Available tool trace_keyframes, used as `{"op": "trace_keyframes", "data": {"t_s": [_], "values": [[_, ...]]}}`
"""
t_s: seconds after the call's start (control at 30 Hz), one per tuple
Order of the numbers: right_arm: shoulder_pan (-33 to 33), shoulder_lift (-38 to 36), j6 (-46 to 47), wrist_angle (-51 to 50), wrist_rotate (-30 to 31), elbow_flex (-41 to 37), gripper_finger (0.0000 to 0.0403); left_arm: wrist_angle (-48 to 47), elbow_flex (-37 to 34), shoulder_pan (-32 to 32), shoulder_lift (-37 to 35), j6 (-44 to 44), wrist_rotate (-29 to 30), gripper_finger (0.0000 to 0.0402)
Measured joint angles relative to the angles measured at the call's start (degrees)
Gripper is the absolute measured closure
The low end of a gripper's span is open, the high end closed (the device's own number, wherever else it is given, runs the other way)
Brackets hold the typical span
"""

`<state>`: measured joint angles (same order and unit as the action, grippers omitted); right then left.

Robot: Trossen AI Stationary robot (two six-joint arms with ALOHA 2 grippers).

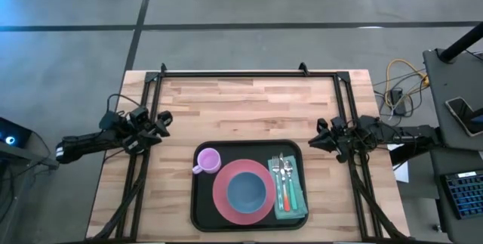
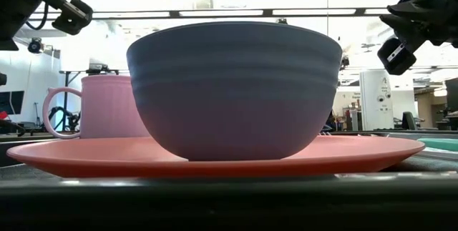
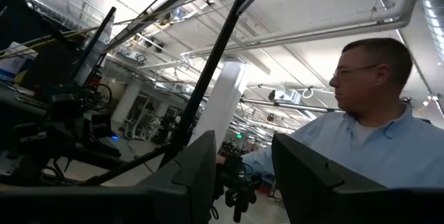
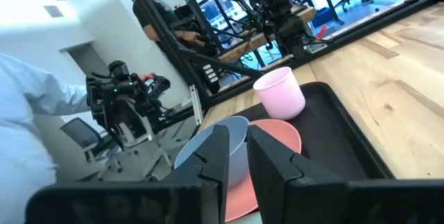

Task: Set up tray
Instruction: Return to home position

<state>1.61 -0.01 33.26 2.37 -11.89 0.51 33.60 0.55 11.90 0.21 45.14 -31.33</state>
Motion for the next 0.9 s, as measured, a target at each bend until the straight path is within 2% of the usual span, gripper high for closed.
{"op": "trace_keyframes", "data": {"t_s": [0.33, 0.9], "values": [[0.0, 0.0, 0.0, 0.0, -0.1, 0.0, 0.0360, -0.1, 0.0, 0.0, 3.5, 0.0, 0.0, 0.0279], [0.0, 0.6, 0.0, 0.0, -0.1, 0.0, 0.0360, -0.2, 0.1, 0.0, 18.1, 0.0, 0.0, 0.0279]]}}
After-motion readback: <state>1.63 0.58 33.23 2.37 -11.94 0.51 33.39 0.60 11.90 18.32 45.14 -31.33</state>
